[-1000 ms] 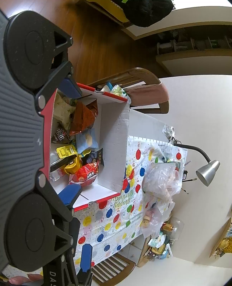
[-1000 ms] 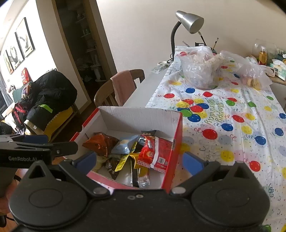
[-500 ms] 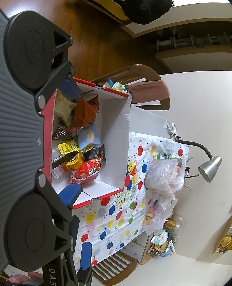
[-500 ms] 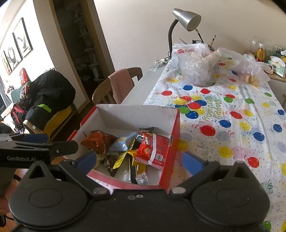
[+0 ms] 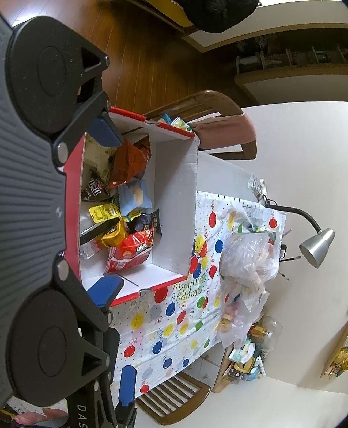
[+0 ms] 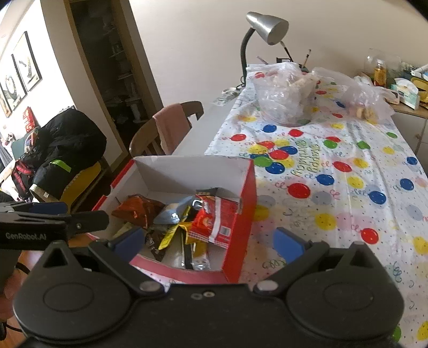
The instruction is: Organize snacks
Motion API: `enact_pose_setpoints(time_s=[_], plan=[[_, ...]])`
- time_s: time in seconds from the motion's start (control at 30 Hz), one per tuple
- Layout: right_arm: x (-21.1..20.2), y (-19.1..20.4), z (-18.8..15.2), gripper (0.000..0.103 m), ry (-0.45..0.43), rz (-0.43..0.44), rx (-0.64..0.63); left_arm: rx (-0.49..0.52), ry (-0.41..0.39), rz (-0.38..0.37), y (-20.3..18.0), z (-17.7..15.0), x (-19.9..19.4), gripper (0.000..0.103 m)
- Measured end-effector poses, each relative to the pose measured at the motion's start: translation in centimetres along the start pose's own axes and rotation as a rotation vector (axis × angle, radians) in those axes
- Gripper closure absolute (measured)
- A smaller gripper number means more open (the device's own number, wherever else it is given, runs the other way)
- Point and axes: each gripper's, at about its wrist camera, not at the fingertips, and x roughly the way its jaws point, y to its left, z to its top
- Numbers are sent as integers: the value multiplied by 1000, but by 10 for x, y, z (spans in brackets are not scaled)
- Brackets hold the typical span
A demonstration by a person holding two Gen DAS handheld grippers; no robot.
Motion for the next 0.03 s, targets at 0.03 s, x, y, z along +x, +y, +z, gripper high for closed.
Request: enact_pose_setpoints(time_s=[0.03], plan=[[-1, -2, -1, 0, 2, -3, 3, 3, 2, -2, -2, 0, 1, 0]])
